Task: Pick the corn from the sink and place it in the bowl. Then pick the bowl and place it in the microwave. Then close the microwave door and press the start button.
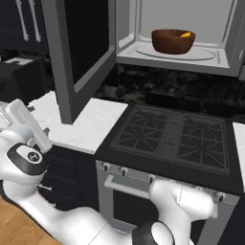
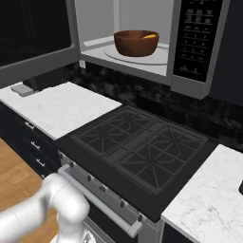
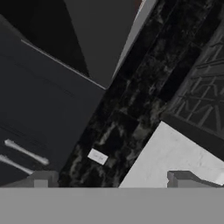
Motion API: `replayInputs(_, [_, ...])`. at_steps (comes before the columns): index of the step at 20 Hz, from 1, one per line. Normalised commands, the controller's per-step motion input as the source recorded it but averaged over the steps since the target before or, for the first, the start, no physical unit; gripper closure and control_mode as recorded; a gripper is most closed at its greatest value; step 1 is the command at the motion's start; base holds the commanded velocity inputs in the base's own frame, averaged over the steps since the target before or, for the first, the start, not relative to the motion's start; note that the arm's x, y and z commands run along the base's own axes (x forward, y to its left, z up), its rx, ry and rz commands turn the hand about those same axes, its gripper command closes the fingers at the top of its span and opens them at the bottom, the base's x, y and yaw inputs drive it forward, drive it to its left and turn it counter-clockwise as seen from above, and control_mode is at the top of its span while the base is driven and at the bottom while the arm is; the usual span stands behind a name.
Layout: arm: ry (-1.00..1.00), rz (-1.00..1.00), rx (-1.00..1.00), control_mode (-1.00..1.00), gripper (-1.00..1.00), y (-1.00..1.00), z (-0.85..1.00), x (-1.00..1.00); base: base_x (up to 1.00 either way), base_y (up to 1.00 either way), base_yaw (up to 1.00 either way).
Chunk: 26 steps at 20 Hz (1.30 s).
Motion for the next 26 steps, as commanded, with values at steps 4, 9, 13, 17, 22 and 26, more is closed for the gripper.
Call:
replayInputs(4, [-0.06, -0.12, 0.05, -1.00, -1.00, 0.64, -0.12, 0.66, 0.00, 0.00, 0.00])
replayInputs(9, [-0.22, -0.13, 0.07, -1.00, -1.00, -0.47, 0.19, 0.01, 0.00, 0.00, 0.00])
replayInputs(13, [-0.34, -0.02, 0.19, -1.00, -1.00, -0.97, 0.29, 0.00, 0.00, 0.00, 0.00])
replayInputs(17, [-0.36, 0.00, 0.23, -1.00, -1.00, -1.00, 0.26, 0.00, 0.00, 0.00, 0.00])
replayInputs(22, [-0.34, 0.00, 0.25, -1.00, -1.00, -1.00, 0.27, -0.12, 0.00, 0.00, 0.00])
replayInputs(26, [-0.42, 0.00, 0.25, -1.00, -1.00, -1.00, 0.33, -0.64, 0.00, 0.00, 0.00])
